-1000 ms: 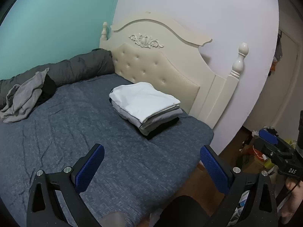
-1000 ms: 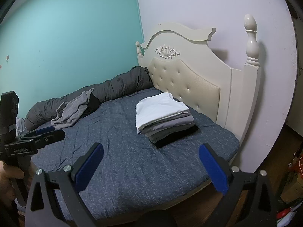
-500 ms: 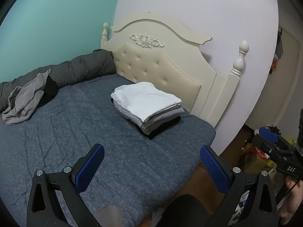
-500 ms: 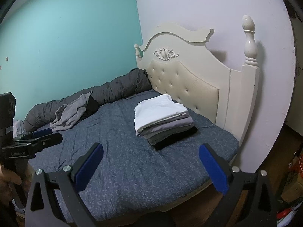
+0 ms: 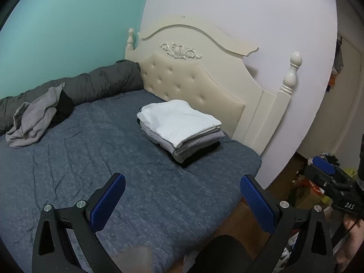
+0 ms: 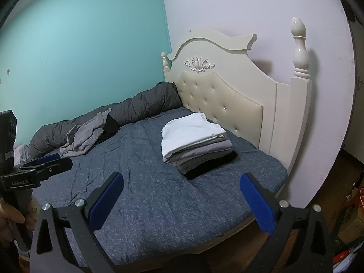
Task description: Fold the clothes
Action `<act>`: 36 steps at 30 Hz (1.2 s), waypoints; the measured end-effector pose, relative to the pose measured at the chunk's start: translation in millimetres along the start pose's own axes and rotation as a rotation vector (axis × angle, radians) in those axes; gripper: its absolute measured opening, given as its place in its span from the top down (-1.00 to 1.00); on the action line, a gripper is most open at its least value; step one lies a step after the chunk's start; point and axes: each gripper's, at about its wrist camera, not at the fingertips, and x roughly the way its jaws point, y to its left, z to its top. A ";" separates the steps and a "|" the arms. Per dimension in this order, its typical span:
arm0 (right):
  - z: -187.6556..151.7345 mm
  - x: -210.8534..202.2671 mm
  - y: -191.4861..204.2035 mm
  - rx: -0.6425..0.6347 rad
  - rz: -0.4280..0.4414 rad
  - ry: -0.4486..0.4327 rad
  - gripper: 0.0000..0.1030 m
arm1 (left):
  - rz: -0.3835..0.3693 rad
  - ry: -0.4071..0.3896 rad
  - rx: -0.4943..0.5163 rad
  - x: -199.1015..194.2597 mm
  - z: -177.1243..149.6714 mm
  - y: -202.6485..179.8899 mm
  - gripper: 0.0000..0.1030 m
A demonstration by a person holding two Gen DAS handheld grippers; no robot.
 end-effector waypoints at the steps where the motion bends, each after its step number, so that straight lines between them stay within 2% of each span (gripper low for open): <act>1: -0.1 0.4 -0.1 -0.001 -0.001 0.000 -0.99 | 0.003 -0.002 0.002 -0.4 -0.2 -0.1 -0.99; 36: -6.7 3.6 -0.9 -0.006 -0.012 0.017 -0.99 | 0.032 -0.016 0.027 -2.5 -1.7 -7.8 -0.99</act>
